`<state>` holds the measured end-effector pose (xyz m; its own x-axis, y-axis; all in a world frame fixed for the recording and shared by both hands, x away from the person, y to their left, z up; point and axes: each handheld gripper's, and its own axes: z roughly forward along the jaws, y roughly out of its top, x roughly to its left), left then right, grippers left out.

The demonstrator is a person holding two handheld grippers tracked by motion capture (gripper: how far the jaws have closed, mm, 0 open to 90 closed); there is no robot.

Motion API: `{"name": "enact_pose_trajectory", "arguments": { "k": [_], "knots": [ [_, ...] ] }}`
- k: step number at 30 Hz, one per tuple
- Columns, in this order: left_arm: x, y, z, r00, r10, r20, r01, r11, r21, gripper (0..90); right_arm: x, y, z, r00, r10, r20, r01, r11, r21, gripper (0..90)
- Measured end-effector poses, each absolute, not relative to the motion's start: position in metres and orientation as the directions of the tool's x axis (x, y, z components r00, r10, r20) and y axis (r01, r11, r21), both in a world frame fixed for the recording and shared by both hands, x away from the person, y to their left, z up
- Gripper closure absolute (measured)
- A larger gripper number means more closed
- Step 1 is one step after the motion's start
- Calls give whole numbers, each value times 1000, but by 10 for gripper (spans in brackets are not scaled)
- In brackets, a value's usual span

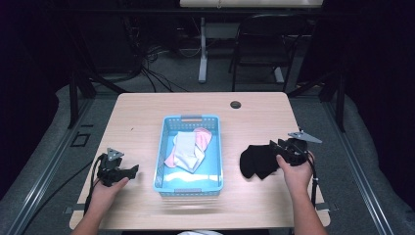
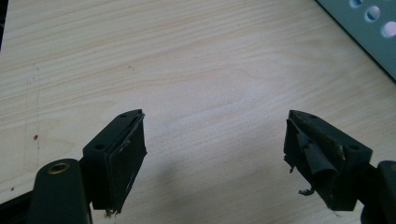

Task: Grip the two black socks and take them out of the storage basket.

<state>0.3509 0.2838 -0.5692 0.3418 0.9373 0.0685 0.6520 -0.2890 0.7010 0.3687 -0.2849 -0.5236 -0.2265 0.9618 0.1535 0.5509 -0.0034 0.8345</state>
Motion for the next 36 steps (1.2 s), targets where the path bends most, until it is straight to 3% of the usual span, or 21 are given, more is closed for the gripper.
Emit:
{"name": "enact_pose_trajectory", "arguments": {
  "k": [22, 32, 36],
  "knots": [
    [351, 284, -569, 346, 935, 73, 650, -295, 701, 208, 355, -218, -522, -464, 886, -6, 490, 263, 831, 498],
    [351, 283, -569, 347, 935, 72, 650, -295, 701, 208, 359, -214, -537, -484, 875, -23, 512, 304, 803, 500],
    [351, 283, -569, 346, 936, 71, 650, -293, 701, 208, 363, -226, -537, -433, 898, -76, 506, 312, 804, 472]
  ]
}}
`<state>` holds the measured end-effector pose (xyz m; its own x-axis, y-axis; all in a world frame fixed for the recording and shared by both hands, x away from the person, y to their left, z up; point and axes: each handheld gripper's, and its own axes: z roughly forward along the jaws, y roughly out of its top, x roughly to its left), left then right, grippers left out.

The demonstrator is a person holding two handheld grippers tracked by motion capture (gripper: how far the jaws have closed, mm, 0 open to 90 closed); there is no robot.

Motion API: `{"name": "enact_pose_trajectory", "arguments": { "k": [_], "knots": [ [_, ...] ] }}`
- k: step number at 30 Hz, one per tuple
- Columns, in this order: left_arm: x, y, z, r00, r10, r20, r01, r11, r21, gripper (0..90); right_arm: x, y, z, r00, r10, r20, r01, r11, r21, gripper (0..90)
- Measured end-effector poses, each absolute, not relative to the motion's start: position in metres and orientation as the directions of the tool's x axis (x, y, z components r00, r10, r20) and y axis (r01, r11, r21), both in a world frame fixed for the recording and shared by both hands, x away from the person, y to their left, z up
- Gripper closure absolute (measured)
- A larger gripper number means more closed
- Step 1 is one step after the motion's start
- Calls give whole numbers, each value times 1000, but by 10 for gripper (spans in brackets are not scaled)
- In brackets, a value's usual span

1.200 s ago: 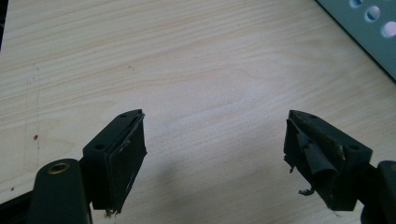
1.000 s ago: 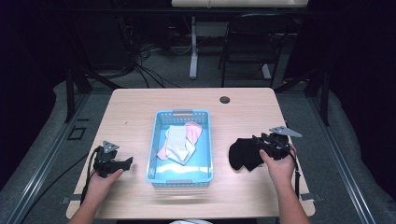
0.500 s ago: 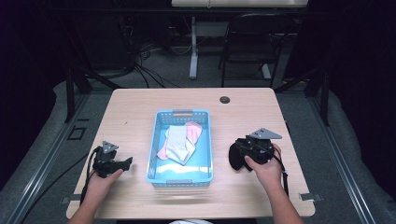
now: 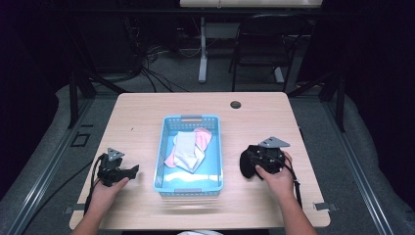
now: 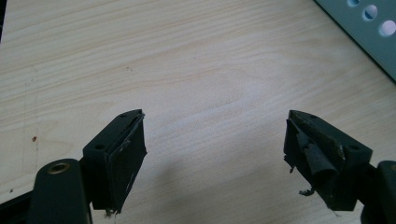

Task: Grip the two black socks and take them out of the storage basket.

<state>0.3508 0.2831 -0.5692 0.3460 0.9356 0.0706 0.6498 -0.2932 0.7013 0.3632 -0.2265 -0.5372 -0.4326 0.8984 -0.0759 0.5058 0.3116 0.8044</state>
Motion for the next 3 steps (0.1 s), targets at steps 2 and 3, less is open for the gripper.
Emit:
{"name": "enact_pose_trajectory", "arguments": {
  "k": [2, 3],
  "knots": [
    [351, 283, -569, 347, 935, 70, 650, -294, 701, 208, 369, -239, -540, -376, 924, -71, 533, 279, 799, 452],
    [351, 283, -569, 347, 935, 71, 650, -294, 700, 208, 372, -247, -541, -340, 939, -58, 557, 250, 792, 452]
  ]
}}
